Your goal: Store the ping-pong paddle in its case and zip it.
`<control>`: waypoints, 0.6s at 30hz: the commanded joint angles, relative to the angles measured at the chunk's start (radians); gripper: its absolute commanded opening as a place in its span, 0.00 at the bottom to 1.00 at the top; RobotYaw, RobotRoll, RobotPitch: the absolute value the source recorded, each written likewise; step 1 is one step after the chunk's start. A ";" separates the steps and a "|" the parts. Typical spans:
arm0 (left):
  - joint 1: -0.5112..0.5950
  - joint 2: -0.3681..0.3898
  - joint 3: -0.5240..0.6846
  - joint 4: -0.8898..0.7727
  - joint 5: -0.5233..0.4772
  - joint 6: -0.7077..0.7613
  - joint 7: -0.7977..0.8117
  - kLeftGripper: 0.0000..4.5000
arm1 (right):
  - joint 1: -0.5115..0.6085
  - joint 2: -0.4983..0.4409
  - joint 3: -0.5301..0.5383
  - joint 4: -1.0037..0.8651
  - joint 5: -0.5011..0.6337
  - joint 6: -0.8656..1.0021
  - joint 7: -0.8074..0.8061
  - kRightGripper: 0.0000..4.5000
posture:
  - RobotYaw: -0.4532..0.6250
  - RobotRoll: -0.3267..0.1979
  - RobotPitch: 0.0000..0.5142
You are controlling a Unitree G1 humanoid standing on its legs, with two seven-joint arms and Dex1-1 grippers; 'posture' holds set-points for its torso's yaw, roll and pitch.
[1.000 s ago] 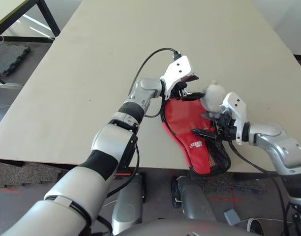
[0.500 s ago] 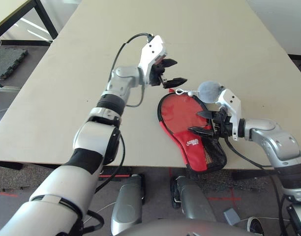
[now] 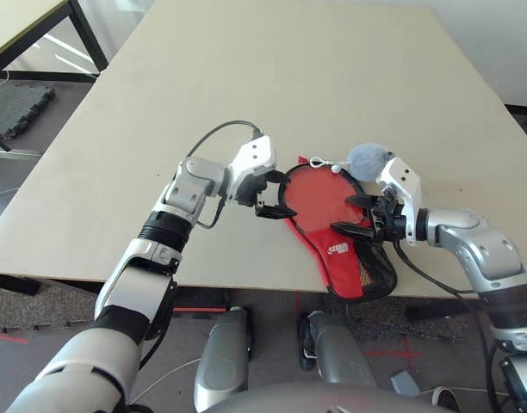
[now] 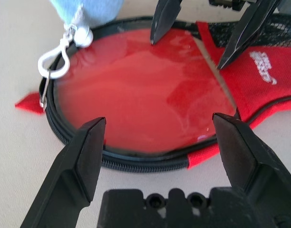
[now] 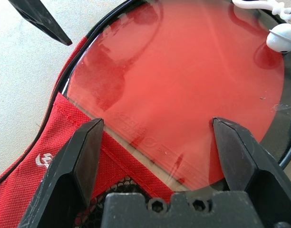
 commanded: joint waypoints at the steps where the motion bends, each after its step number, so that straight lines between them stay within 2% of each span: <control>1: -0.009 -0.025 -0.032 0.042 0.030 -0.027 0.045 1.00 | 0.056 0.000 0.087 0.080 -0.043 0.052 0.005 1.00 | 0.53 0.62 0.33; 6: -0.005 -0.049 -0.077 0.077 0.063 -0.083 0.069 1.00 | 0.064 -0.009 0.076 0.066 -0.039 0.057 0.005 1.00 | 0.52 0.62 0.34; 10: -0.002 -0.058 -0.107 0.121 0.091 -0.109 0.088 1.00 | 0.053 -0.029 0.029 0.042 -0.007 0.077 0.010 1.00 | 0.52 0.62 0.35; 13: 0.000 -0.063 -0.109 0.133 0.087 -0.106 0.084 1.00 | 0.025 -0.074 0.001 0.011 0.025 0.122 0.037 1.00 | 0.50 0.62 0.35; 18: -0.006 -0.071 -0.109 0.147 0.083 -0.096 0.074 1.00 | -0.066 -0.125 -0.103 -0.048 0.151 0.236 0.070 1.00 | 0.50 0.62 0.35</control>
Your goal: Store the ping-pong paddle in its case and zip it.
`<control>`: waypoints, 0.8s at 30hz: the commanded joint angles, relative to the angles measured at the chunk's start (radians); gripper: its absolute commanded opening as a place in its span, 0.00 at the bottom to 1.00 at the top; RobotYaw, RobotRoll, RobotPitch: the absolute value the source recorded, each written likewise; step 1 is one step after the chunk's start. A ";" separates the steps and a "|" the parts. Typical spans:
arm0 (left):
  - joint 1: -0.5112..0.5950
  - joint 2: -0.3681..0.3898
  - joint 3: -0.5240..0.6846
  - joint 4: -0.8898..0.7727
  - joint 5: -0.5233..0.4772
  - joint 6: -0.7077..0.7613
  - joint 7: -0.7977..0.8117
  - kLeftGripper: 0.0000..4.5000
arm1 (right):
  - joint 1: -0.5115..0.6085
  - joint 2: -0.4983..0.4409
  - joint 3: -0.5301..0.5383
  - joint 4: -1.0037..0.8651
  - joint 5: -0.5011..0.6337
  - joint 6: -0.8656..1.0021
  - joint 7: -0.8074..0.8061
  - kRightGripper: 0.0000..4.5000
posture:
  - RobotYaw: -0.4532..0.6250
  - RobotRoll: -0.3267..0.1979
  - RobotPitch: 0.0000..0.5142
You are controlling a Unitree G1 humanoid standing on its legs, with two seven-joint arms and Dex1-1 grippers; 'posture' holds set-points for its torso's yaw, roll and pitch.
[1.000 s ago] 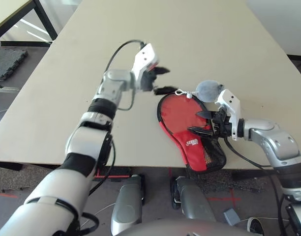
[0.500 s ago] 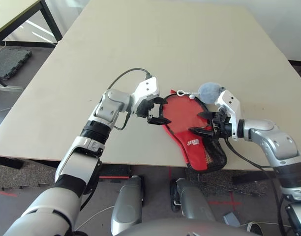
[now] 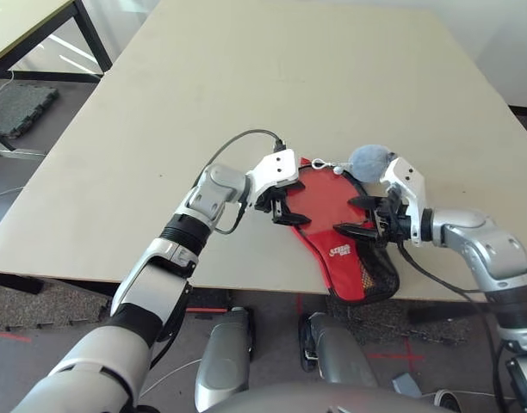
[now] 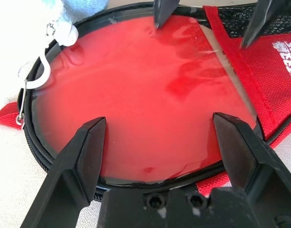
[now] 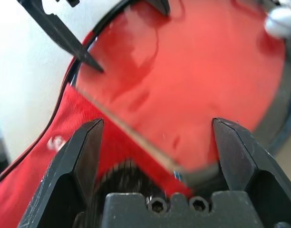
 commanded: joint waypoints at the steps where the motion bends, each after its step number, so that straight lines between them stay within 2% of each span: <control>1: 0.010 -0.004 -0.032 0.037 0.026 0.016 -0.007 1.00 | -0.051 -0.020 -0.074 -0.022 0.086 0.099 0.010 1.00 | 0.50 0.62 0.35; 6: 0.004 -0.010 -0.031 0.047 0.025 0.016 -0.012 1.00 | -0.202 -0.001 -0.178 -0.020 0.161 0.142 -0.047 1.00 | 0.49 0.62 0.35; 11: 0.002 -0.013 -0.029 0.049 0.023 0.018 -0.017 1.00 | -0.297 0.010 -0.186 0.111 0.054 0.015 -0.158 1.00 | 0.49 0.62 0.34; 16: 0.003 -0.013 -0.030 0.048 0.024 0.015 -0.017 1.00 | -0.284 0.016 -0.153 0.206 -0.029 -0.062 -0.208 1.00 | 0.50 0.62 0.34; 24: 0.014 -0.009 -0.032 0.033 0.022 0.018 -0.017 1.00 | -0.245 0.030 -0.158 0.280 -0.050 -0.024 -0.235 1.00 | 0.51 0.62 0.36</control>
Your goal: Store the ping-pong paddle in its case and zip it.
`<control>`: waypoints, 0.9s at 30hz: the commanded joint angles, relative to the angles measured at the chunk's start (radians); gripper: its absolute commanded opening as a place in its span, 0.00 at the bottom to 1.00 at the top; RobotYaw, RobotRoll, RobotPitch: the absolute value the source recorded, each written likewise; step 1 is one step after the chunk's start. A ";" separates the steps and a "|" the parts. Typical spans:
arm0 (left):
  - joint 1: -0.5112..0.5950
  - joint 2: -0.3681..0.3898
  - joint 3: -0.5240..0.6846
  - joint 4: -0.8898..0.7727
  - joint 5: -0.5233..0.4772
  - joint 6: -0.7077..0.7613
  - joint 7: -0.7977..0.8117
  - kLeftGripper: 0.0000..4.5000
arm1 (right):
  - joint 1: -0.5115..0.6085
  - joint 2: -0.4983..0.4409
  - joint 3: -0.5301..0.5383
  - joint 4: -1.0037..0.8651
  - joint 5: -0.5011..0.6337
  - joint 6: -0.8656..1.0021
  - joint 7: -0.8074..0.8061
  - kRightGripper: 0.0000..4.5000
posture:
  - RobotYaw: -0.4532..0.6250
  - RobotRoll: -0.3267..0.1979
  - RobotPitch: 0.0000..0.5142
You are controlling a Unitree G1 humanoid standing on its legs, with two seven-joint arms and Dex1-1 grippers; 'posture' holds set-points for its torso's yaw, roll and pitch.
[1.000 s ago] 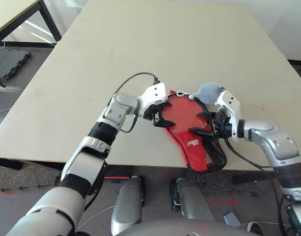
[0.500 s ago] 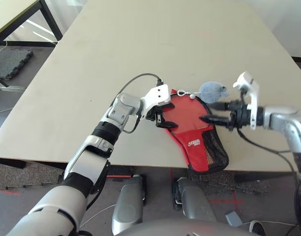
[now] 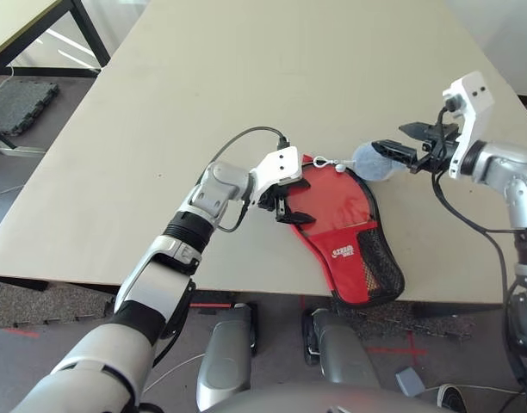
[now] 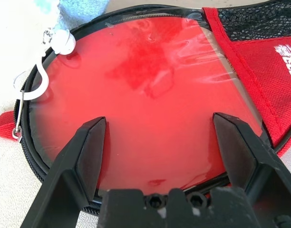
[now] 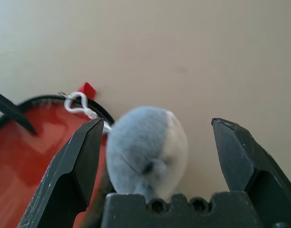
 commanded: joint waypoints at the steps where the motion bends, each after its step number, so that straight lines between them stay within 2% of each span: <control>1: 0.030 0.002 -0.034 0.026 0.029 0.026 0.000 1.00 | 0.031 0.001 0.013 0.038 -0.014 0.015 0.000 1.00 | 0.51 0.62 0.36; 6: 0.033 -0.002 -0.037 0.019 0.028 0.029 -0.001 1.00 | 0.039 0.022 0.032 0.082 -0.023 0.015 0.006 1.00 | 0.51 0.62 0.36; 8: 0.033 -0.003 -0.037 0.019 0.028 0.028 -0.002 1.00 | 0.033 0.038 0.035 0.102 -0.023 0.012 0.005 0.91 | 0.51 0.62 0.36; 11: 0.033 -0.004 -0.038 0.020 0.028 0.027 -0.004 1.00 | 0.013 0.069 0.046 0.168 -0.046 -0.023 0.000 0.71 | 0.51 0.62 0.35; 16: 0.040 -0.007 -0.045 0.010 0.031 0.025 -0.005 1.00 | -0.060 0.108 0.055 0.323 -0.094 -0.125 -0.004 0.27 | 0.52 0.62 0.35; 20: 0.049 -0.013 -0.050 -0.013 0.028 0.040 -0.008 1.00 | -0.167 0.129 0.047 0.530 -0.146 -0.260 -0.037 0.00 | 0.52 0.62 0.35; 27: 0.065 -0.019 -0.064 -0.048 0.024 0.066 -0.009 1.00 | -0.311 0.116 0.025 0.882 -0.240 -0.567 -0.206 0.00 | 0.53 0.62 0.35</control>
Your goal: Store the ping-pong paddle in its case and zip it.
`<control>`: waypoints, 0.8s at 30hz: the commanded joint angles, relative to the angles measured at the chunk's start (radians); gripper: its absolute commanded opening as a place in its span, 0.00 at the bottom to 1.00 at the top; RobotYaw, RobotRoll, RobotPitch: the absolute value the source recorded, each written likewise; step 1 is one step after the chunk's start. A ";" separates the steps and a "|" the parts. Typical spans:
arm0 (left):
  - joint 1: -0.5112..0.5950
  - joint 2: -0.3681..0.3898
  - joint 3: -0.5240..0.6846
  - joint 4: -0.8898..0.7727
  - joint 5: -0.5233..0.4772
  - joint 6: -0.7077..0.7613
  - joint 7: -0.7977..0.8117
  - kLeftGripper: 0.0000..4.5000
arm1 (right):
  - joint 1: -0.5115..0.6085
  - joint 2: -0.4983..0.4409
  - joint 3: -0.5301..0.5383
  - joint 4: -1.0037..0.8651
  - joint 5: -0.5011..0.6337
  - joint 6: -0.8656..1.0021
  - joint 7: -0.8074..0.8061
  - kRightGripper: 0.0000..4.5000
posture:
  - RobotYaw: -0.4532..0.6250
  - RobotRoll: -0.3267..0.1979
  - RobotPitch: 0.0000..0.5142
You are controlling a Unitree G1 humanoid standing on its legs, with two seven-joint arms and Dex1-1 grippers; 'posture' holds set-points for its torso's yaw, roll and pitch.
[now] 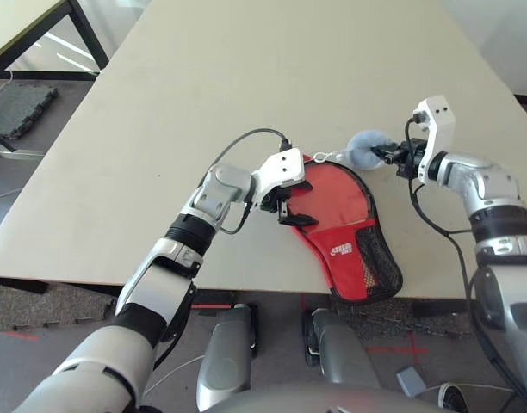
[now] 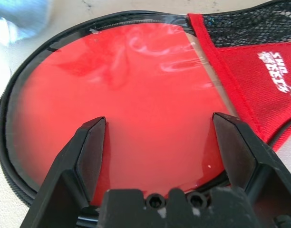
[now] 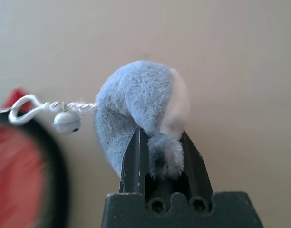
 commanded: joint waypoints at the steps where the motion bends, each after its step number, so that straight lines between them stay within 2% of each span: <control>1: 0.042 0.000 -0.044 0.001 0.024 0.036 -0.009 1.00 | -0.023 -0.035 -0.024 0.137 -0.064 -0.141 -0.116 0.00 | 0.53 0.62 0.35; 8: 0.048 -0.003 -0.048 -0.013 0.022 0.050 -0.006 1.00 | -0.015 -0.075 -0.038 0.211 -0.072 -0.198 -0.121 0.00 | 0.52 0.62 0.37; 12: 0.042 -0.007 -0.049 0.002 0.024 0.043 -0.005 1.00 | 0.033 -0.137 -0.059 0.184 -0.056 -0.180 -0.081 0.00 | 0.51 0.62 0.37; 17: 0.026 -0.017 -0.053 0.027 0.026 0.032 -0.004 1.00 | 0.154 -0.214 -0.082 0.021 -0.017 -0.076 0.048 0.00 | 0.49 0.62 0.37; 24: -0.001 -0.037 -0.065 0.082 0.035 -0.010 -0.011 1.00 | 0.392 -0.286 -0.120 -0.342 0.076 0.158 0.177 0.00 | 0.44 0.62 0.38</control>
